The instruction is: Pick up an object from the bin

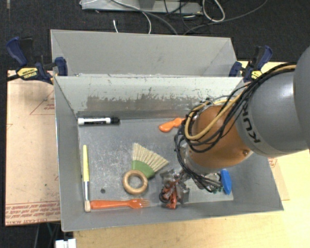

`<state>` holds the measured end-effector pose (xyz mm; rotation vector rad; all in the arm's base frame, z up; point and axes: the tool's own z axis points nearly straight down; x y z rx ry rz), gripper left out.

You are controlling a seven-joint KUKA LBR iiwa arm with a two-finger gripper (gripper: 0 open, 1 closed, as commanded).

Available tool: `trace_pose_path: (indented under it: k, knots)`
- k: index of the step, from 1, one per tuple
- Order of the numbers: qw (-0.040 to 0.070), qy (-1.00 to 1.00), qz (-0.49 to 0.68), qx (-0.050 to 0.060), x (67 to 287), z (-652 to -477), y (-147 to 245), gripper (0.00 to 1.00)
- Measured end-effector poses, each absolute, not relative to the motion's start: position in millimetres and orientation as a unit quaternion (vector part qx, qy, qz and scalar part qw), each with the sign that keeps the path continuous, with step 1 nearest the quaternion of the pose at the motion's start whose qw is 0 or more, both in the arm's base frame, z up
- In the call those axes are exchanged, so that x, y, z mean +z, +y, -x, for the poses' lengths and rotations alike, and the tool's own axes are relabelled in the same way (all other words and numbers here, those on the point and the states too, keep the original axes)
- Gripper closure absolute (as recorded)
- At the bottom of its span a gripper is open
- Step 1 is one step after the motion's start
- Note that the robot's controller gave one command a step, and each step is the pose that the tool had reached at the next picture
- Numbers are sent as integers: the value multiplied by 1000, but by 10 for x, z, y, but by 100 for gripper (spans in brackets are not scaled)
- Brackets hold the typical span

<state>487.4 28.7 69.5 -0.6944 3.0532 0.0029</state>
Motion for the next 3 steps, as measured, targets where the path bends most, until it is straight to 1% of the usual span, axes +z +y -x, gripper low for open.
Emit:
trace_pose_path:
  k: [1,2,3]
  knots:
    - [5,975,222,1,696,-4873,286,100]
    - [2,975,221,2,1185,-4854,291,100]
    - [1,975,221,2,1410,-4851,299,100]
